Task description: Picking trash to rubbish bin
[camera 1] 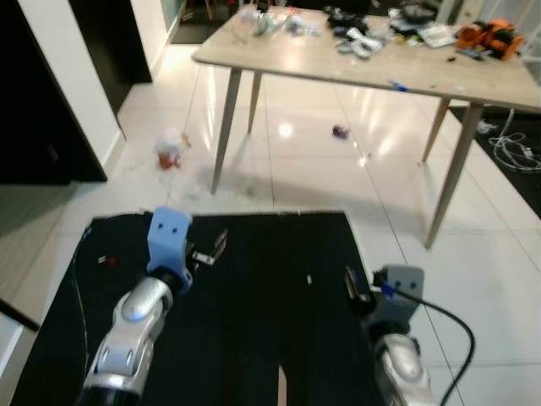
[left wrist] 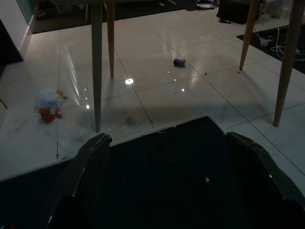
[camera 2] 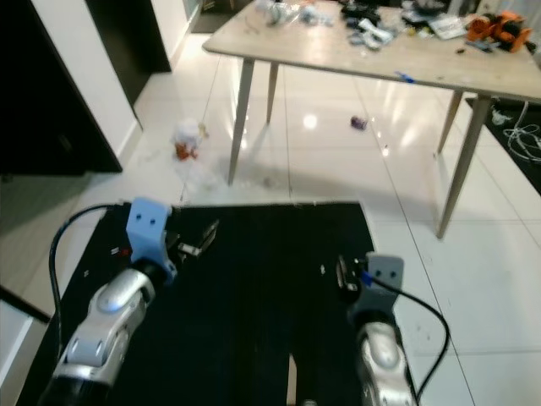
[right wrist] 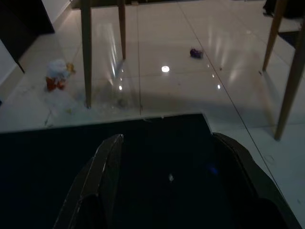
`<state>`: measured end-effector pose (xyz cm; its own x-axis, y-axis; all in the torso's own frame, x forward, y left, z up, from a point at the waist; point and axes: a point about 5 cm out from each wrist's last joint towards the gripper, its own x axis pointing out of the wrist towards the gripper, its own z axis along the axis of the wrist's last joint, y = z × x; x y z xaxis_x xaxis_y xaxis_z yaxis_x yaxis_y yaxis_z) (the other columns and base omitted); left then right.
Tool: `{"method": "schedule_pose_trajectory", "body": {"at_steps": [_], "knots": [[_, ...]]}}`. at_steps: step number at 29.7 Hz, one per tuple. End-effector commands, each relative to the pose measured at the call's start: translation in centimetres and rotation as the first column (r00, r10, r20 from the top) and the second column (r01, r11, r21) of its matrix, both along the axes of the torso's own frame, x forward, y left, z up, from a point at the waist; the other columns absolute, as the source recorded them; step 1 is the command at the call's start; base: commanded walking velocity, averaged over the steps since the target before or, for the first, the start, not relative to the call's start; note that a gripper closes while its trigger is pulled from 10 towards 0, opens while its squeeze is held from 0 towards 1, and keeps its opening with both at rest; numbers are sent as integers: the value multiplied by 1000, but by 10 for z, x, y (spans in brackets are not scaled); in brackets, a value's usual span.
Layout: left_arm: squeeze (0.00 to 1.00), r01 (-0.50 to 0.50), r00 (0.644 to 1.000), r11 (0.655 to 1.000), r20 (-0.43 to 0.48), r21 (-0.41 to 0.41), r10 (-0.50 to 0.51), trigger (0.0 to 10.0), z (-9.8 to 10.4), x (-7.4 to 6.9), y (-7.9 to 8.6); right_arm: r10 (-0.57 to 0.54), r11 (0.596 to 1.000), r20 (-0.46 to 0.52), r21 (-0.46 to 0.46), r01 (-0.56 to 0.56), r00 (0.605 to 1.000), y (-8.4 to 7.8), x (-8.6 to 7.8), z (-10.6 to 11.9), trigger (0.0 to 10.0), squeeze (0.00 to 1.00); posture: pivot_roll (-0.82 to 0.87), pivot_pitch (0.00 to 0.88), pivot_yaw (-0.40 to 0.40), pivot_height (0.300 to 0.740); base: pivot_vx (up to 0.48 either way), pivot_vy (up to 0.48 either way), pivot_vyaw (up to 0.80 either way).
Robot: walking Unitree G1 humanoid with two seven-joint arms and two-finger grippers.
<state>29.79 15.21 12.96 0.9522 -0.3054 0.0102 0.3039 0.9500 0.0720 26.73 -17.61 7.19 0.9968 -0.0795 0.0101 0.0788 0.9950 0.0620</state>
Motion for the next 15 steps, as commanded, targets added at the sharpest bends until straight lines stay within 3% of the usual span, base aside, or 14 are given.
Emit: {"method": "schedule_pose_trajectory", "body": {"at_steps": [1, 8, 15], "knots": [[0, -15, 1000, 1000, -24, 2, 15, 10000, -6, -2, 5, -1, 1000, -23, 12, 1, 1000, 3, -4, -6, 10000, 0, -23, 143, 50, 740, 469, 0, 0], [0, -19, 1000, 1000, -24, 3, 19, 10000, -5, -2, 6, -23, 999, -19, 25, 24, 1000, 0, -4, -4, 10000, 0, -24, 147, 47, 740, 469, 0, 0], [0, -17, 1000, 1000, -23, 8, 18, 10000, -5, -2, 6, -31, 999, -10, 24, 31, 999, -2, -2, -1, 10000, 0, -24, 147, 47, 740, 471, 0, -668]]}}
